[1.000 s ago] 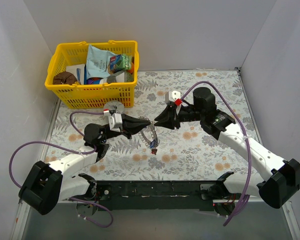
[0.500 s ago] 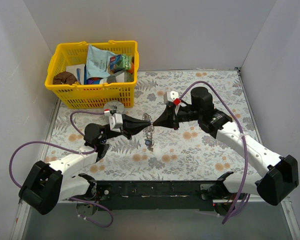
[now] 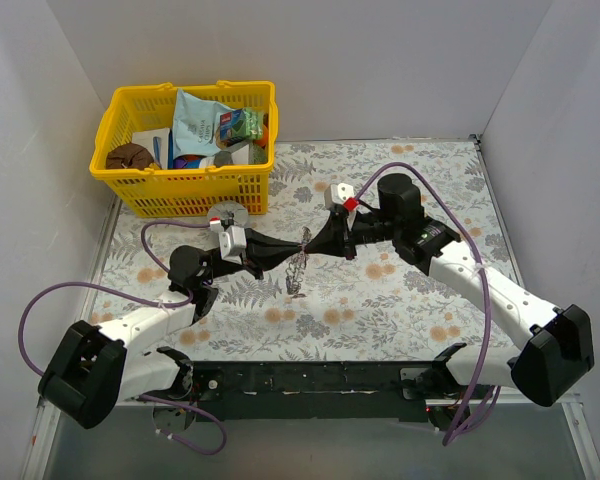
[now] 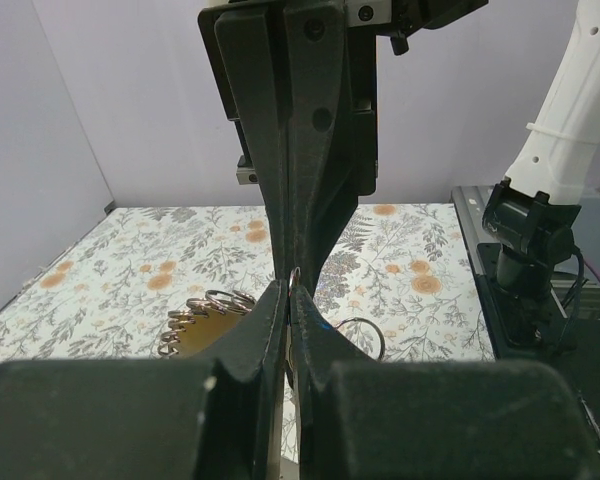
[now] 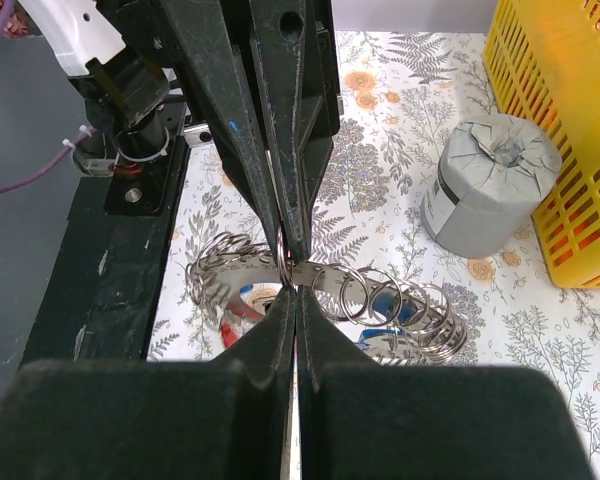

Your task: Put the keys on the keyring

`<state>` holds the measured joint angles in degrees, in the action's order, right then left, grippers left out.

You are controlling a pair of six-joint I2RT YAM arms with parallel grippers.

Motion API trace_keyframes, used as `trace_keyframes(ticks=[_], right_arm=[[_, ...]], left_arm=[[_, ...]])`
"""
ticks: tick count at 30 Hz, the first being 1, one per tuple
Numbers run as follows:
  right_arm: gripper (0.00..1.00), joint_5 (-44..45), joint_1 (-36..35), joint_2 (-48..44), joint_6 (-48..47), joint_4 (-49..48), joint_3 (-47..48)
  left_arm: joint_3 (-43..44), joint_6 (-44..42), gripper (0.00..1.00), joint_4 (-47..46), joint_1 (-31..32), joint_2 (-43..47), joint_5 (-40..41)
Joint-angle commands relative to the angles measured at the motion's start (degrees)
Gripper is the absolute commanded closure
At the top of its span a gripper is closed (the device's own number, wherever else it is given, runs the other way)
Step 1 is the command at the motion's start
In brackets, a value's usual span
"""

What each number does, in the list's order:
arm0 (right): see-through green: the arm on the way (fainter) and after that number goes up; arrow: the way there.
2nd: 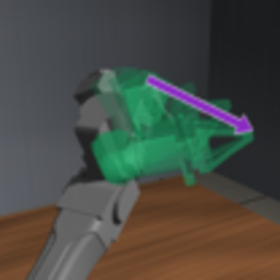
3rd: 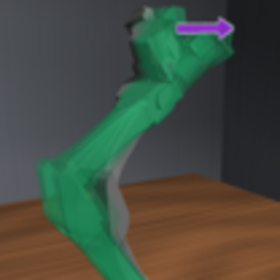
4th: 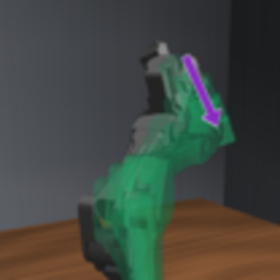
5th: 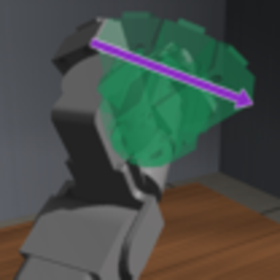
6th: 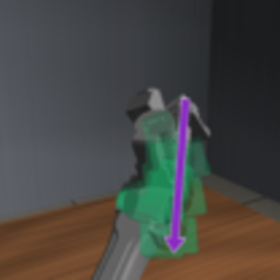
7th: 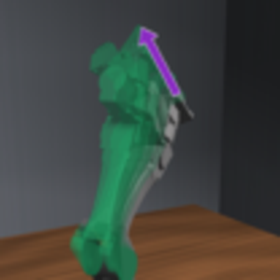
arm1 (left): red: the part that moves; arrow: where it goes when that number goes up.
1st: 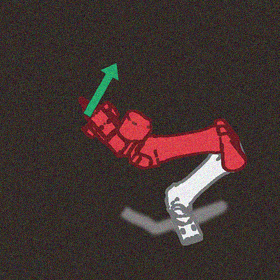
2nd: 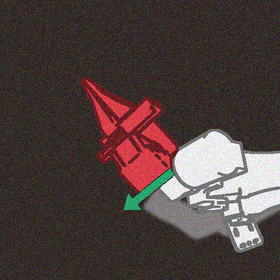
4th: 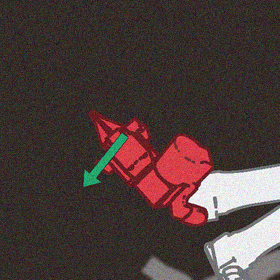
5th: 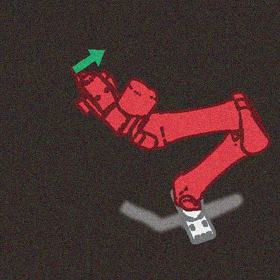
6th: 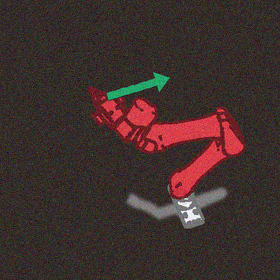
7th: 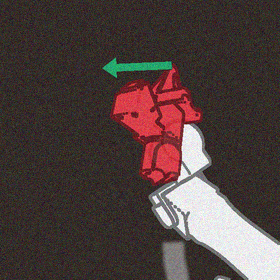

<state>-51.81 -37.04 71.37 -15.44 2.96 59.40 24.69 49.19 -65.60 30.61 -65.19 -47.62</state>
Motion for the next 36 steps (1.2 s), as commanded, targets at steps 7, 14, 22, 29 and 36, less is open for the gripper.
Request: trace_keyframes(ticks=[7,14,22,29,36], right_arm=[[0.86,2.3,-0.1,-2.2,-1.7,-0.1,-1.0],[0.51,6.8,-0.1,-7.5,-0.3,-6.7,-6.0],[0.13,8.1,-0.1,-9.0,-0.1,-7.8,-6.9],[0.11,8.7,-0.1,-9.1,-0.2,-7.8,-7.7],[0.1,8.9,-0.1,-8.3,-0.5,-7.4,-7.8]], left_arm=[[1.4,-0.7,1.0,-3.0,-0.3,1.3,0.7],[0.9,-1.5,1.0,-1.7,-0.5,2.0,0.9],[0.6,-2.8,1.0,0.5,-0.6,2.6,0.8],[-2.4,-4.8,1.0,4.3,-0.7,3.8,2.5],[-2.8,-8.4,1.0,10.0,-0.7,4.5,3.3]])
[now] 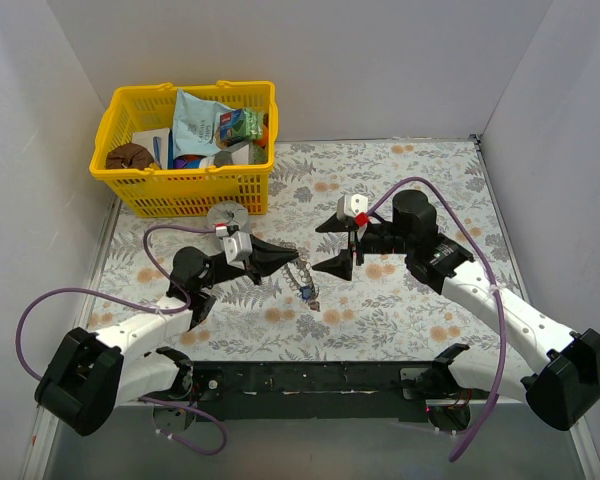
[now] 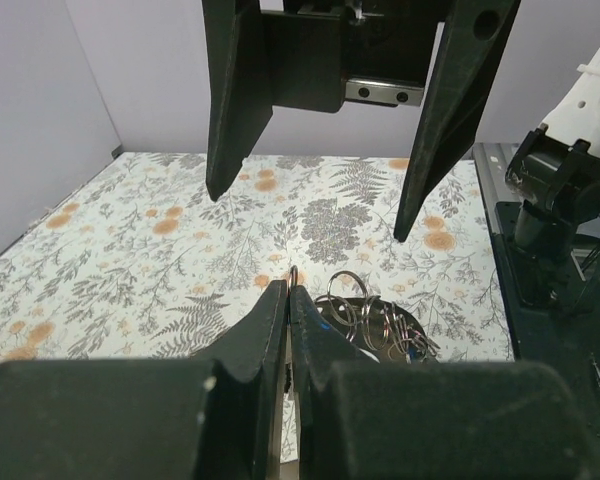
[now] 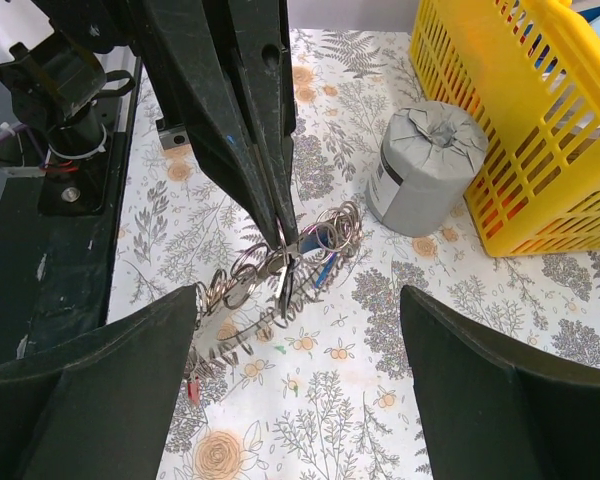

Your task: Put the keys on the keyring

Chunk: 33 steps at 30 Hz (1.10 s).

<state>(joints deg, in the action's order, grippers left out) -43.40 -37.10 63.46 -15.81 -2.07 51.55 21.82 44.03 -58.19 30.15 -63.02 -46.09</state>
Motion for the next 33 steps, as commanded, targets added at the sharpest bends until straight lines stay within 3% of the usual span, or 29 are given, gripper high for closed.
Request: trace_keyframes(ticks=[1,9,19,33], right_arm=[[0.1,0.5,-0.1,0.0,-0.2,-2.1,0.1],[0.1,0.9,-0.1,0.6,-0.7,-2.0,-0.3],[0.1,2.4,0.0,0.8,-1.9,-0.5,-0.2],[0.09,6.5,0.6,-1.3,-3.0,1.0,0.0]], left_arm=[[0.1,-3.9,1.0,3.3,-0.3,2.3,1.7],[2.0,-7.3,1.0,9.7,-0.3,-1.6,1.3],[3.4,-6.9,1.0,6.0,-0.3,-8.3,-0.1],[15.9,-5.5,1.0,1.9,0.5,-22.1,-3.0]])
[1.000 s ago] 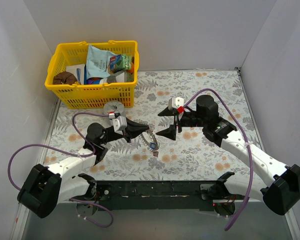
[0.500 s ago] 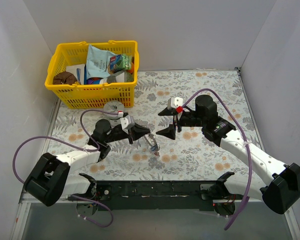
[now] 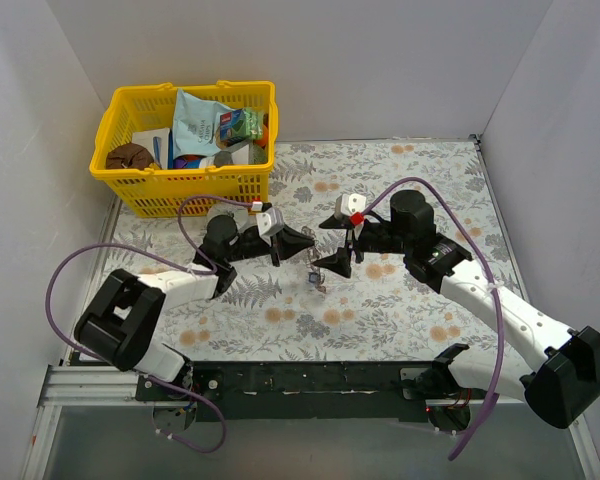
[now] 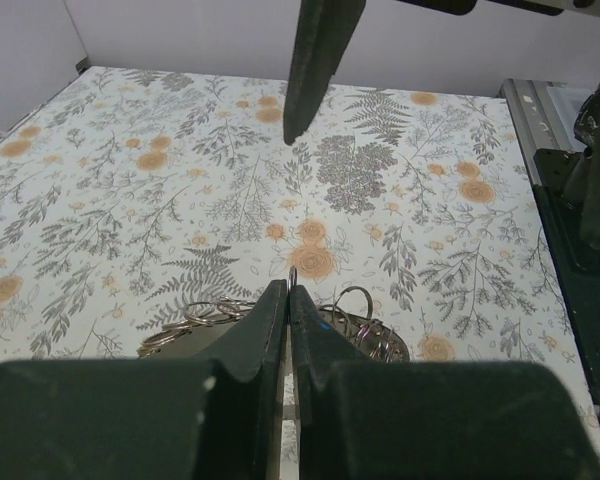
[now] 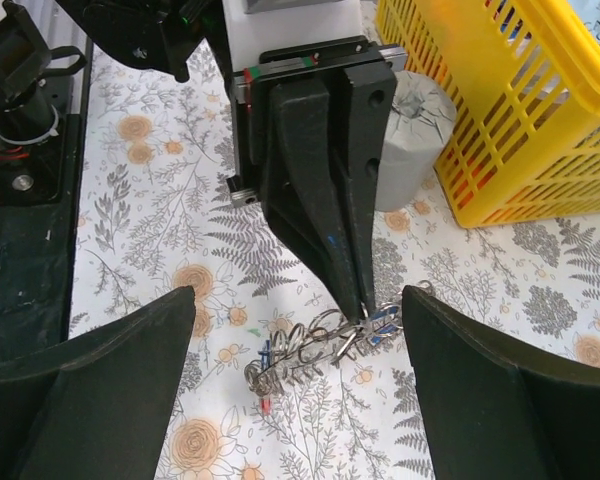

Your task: Put the keys on the keyring

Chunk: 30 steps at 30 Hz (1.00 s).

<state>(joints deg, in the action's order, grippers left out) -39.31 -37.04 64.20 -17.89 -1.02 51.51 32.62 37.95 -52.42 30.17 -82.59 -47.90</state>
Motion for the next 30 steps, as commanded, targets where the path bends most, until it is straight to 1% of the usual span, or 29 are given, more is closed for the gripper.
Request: trace_keyframes(ticks=[1,7,9,13,17,20,21,23,25,30], right_arm=[[0.08,2.9,0.7,-2.4,-0.9,0.0,0.0],[0.07,6.7,1.2,-5.1,0.0,-1.3,-0.9],[0.07,7.2,1.2,-5.4,0.2,-1.3,-1.3],[0.06,7.6,1.4,-5.4,1.2,-2.1,-1.8],[0.06,7.7,1.5,-5.1,1.3,-2.0,-2.6],[0.06,7.5,1.7,-4.9,1.5,-2.0,-2.6],[0.06,7.5,1.7,-5.0,1.5,-1.9,-2.8],[0.06,7.5,1.8,-5.1,1.6,-2.5,-3.8],[0.06,7.3,1.9,-4.9,2.0,-3.7,-4.1],[0.06,5.8,2.0,-3.6,2.2,-4.6,-4.1]], left_arm=[[6.0,0.9,1.0,-5.0,0.6,-3.4,-0.7],[11.1,4.1,1.0,-9.5,0.8,-10.5,0.3],[11.3,4.9,1.0,-11.1,0.9,-11.9,1.7],[9.5,7.2,1.0,-16.8,1.4,-15.4,4.3],[4.9,7.6,1.0,-20.2,2.0,-17.6,6.2],[-0.6,8.2,0.99,-22.6,2.6,-16.4,8.1],[-3.3,8.1,0.99,-23.0,2.8,-14.9,9.8],[-6.0,7.8,0.99,-23.5,3.0,-13.4,11.1],[-9.0,7.2,0.97,-22.1,3.1,-10.5,13.0],[-12.1,4.7,0.94,-17.8,3.4,-5.7,14.5]])
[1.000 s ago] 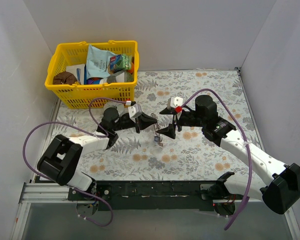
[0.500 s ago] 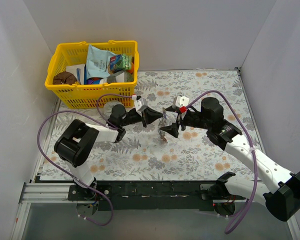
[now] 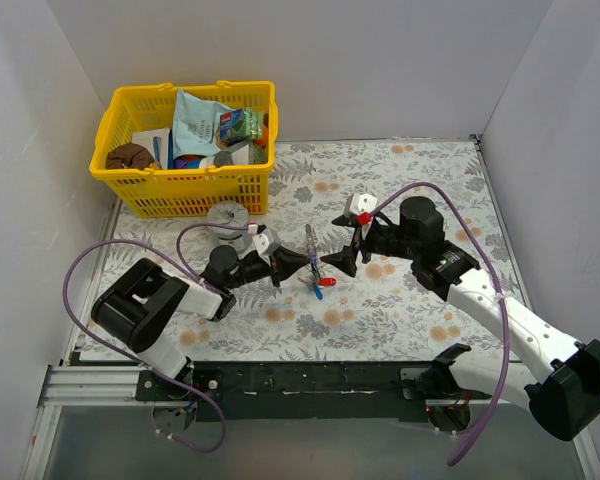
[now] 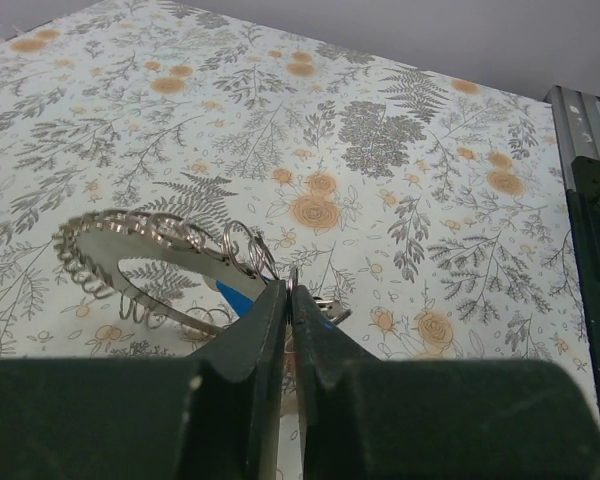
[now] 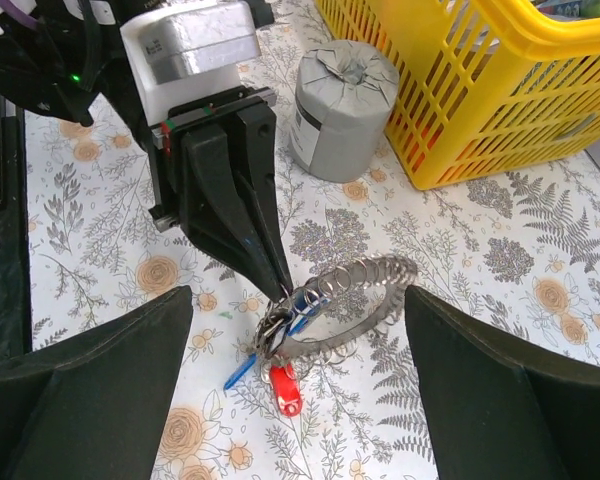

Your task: Put the keys on the keyring

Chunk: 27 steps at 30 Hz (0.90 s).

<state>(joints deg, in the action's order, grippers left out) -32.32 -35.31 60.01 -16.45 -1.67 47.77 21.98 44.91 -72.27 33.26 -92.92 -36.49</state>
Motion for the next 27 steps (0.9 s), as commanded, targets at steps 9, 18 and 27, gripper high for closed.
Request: trace_keyframes(ticks=[9,18,27], right_arm=[[0.06,-2.2,0.3,1.0,1.3,-3.9,-0.1],[0.06,-3.2,0.3,1.0,2.4,-6.0,-1.3],[0.06,-4.6,0.3,2.7,3.3,-6.2,-0.7]], left_arm=[[-5.1,-2.5,0.63,6.1,0.5,12.6,8.0],[-5.2,-4.1,0.02,12.9,0.7,18.9,10.3],[-5.1,-3.3,0.02,14.3,0.7,21.4,11.3]])
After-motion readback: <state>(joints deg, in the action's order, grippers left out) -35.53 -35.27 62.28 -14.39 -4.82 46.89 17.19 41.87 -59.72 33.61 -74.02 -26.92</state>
